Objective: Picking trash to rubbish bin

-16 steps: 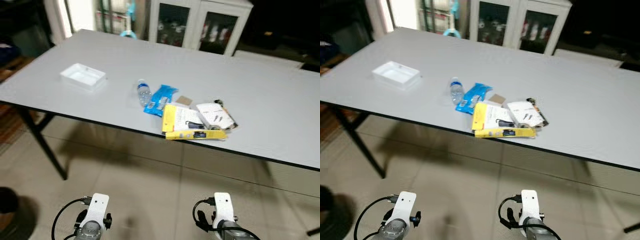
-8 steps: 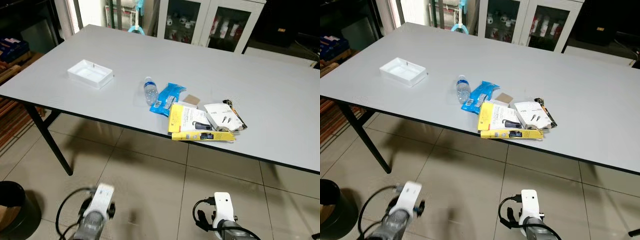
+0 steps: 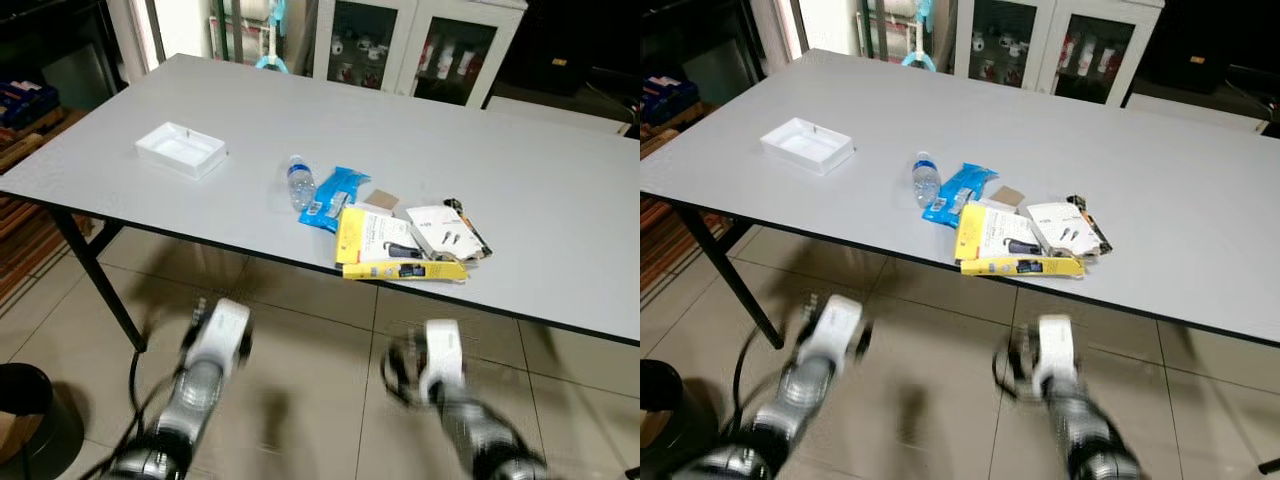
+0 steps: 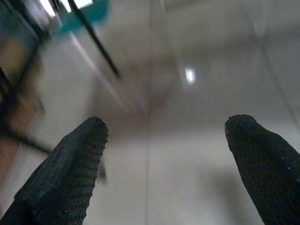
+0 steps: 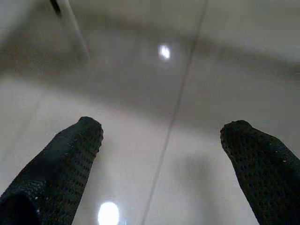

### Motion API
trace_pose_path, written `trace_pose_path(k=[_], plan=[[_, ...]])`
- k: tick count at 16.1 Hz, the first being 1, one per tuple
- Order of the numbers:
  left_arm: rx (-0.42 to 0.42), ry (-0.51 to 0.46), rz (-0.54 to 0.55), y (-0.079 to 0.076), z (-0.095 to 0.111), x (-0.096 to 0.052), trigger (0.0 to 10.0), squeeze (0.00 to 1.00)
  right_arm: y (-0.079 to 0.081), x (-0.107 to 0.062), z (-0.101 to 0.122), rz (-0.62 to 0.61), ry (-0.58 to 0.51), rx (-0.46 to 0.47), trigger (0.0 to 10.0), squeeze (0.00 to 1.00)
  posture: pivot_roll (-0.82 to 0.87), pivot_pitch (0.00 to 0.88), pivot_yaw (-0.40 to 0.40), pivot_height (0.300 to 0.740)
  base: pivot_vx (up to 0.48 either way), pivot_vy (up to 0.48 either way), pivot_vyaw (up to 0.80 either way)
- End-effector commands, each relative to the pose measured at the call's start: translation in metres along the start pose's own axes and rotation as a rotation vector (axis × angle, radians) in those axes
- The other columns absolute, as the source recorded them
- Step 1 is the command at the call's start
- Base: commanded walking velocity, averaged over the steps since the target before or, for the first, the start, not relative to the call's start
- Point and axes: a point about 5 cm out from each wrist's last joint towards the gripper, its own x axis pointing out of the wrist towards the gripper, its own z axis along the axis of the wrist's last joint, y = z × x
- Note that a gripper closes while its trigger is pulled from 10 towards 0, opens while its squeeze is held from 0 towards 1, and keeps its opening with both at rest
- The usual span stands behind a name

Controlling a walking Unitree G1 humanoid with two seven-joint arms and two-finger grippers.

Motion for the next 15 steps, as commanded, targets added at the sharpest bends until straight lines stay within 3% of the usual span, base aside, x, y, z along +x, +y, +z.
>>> trace_pose_path(k=[1, 4, 10, 13, 15], plan=[[0.011, -0.026, -0.02, -0.002, 0.004, 0.0, 10.0, 0.0, -0.006, -0.001, 0.001, -0.013, -0.018, 0.018, 10.0, 0.0, 0.04, 0.0, -0.086, 0.74, 0.0, 0.0, 0.0], [0.019, -0.084, -0.027, 0.0, 0.016, 0.001, 10.0, 0.0, 0.004, 0.005, 0.018, -0.006, -0.078, 0.033, 10.0, 0.0, 0.04, 0.0, -0.063, 0.74, 0.0, 0.0, 0.0], [0.094, -0.309, -0.089, -0.009, 0.073, 0.002, 10.0, 0.0, 0.022, 0.01, 0.053, 0.048, -0.235, 0.04, 10.0, 0.0, 0.03, 0.0, -0.056, 0.74, 0.0, 0.0, 0.0], [0.04, -0.439, -0.136, -0.012, 0.113, -0.004, 10.0, 0.0, 0.028, 0.008, 0.081, 0.081, -0.366, 0.039, 10.0, 0.0, 0.03, 0.0, -0.065, 0.74, 0.0, 0.0, 0.0], [-0.07, -0.502, -0.139, -0.008, 0.14, -0.007, 10.0, 0.0, 0.027, 0.004, 0.093, 0.083, -0.422, 0.034, 10.0, 0.0, 0.03, 0.0, -0.071, 0.74, 0.0, 0.0, 0.0]])
